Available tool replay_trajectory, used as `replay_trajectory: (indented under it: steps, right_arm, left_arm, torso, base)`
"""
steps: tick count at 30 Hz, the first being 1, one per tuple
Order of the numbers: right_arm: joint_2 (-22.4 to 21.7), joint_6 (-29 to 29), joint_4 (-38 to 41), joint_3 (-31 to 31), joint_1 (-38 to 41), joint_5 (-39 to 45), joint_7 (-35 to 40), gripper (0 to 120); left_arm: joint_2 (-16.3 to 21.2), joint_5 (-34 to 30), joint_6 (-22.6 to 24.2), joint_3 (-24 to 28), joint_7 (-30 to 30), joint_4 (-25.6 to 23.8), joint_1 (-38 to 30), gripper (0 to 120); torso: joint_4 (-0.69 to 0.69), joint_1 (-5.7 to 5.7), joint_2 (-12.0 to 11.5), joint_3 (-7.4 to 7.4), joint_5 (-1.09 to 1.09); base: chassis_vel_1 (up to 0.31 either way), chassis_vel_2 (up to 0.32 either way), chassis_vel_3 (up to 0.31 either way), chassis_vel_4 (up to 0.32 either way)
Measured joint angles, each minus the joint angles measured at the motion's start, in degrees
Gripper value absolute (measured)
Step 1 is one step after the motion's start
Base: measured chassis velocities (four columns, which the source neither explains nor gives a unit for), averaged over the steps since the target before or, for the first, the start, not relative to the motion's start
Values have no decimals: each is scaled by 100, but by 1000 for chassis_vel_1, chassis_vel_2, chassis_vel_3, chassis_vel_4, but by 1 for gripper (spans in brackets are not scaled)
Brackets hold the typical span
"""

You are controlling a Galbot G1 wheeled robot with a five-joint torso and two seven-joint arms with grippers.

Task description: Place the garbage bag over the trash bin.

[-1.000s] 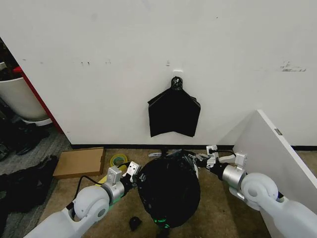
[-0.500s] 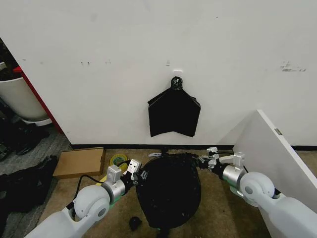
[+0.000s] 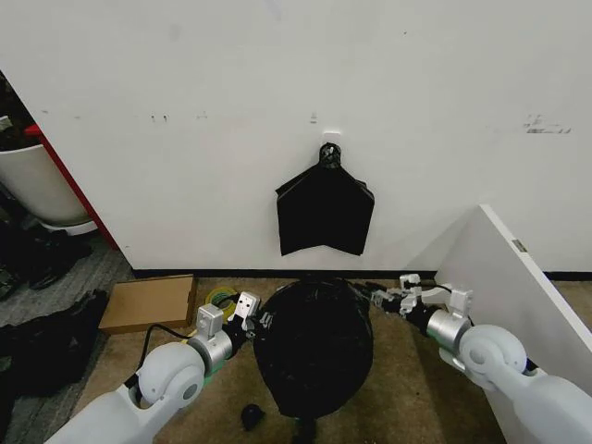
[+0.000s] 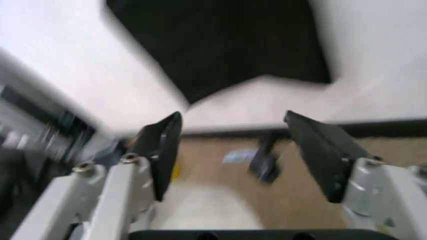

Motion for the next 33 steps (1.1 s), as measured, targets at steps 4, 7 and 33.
replay_trajectory:
  steps: [4,7,33]
  right_arm:
    - [190,42,180,614,-287,312,406,77]
    - [296,46,518,1045,-634,389,679,87]
    - [773,-1824,3588,617,-1205,20,2824,93]
  left_arm:
    - [-189,-980,283,-122,-738,119,-243,0]
    - [-369,-1913,473,-202,-1251,193,-441,0]
    - [-1185,-2123,466,12,-2512,440,-520,0]
  torso:
    - [-1,0,0,0,0]
    - [-3,0,0,0,0]
    - [-1,0,0,0,0]
  base:
    - [0,0,0,0]
    - [0,0,0,0]
    - [0,0,0,0]
